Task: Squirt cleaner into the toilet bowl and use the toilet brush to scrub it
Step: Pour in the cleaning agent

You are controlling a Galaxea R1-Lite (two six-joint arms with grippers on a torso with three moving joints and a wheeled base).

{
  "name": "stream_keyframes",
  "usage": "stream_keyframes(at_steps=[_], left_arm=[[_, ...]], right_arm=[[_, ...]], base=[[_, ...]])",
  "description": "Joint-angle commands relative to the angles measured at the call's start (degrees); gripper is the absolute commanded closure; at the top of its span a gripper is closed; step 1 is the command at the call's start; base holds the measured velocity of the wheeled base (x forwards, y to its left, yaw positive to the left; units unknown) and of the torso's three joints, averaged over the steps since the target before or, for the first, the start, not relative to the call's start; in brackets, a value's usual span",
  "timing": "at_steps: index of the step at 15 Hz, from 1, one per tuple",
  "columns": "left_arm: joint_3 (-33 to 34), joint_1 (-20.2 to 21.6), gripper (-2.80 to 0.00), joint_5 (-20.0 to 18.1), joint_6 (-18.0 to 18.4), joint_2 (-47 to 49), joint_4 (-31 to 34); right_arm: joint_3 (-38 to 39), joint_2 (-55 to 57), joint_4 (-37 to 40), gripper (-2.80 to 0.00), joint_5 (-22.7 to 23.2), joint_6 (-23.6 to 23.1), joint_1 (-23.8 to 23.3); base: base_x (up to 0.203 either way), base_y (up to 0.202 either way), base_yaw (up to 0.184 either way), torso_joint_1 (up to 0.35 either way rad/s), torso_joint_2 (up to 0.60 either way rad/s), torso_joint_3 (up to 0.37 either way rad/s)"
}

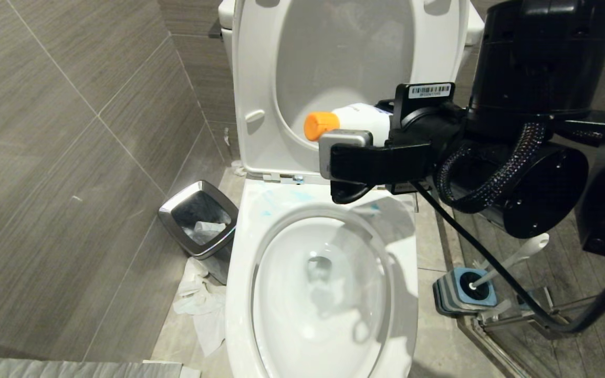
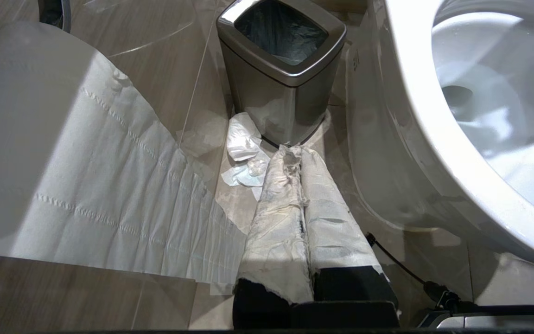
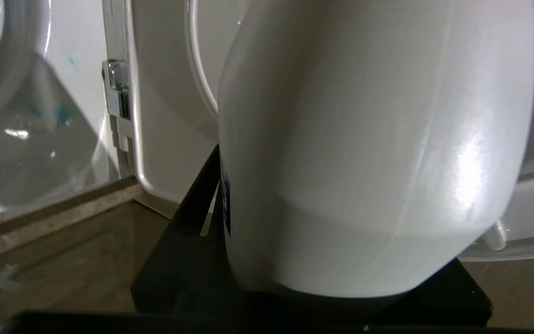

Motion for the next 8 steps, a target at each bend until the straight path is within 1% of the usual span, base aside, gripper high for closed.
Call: stream_keyframes(at_steps=[1, 4, 5, 7, 8], left_arm=[[0.1, 0.0, 0.00, 0.0, 0.0, 0.0, 0.0], [0.1, 0.0, 0.00, 0.0, 0.0, 0.0, 0.0], [0.1, 0.0, 0.00, 0.0, 0.0, 0.0, 0.0], [0.1, 0.0, 0.00, 0.0, 0.0, 0.0, 0.0], [0.1, 0.0, 0.00, 0.0, 0.0, 0.0, 0.0]], right_arm=[[-0.4, 0.2, 0.2, 0.00, -4.0, -4.9, 2.0], [-1.2, 0.2, 0.1, 0.00, -14.6, -12.2, 6.5], [-1.3, 0.1, 0.1, 0.00, -16.3, -15.8, 7.3], [-1.6, -0.1, -0.2, 0.00, -17.2, -23.1, 7.9], [-1.6, 0.0, -0.2, 0.00, -17.1, -24.8, 8.0]], base=[[0.000, 0.000, 0.000, 0.000, 0.00, 0.000], [0.000, 0.000, 0.000, 0.000, 0.00, 0.000], [0.000, 0.000, 0.000, 0.000, 0.00, 0.000], [0.000, 0.000, 0.000, 0.000, 0.00, 0.000], [0.000, 0.000, 0.000, 0.000, 0.00, 0.000]])
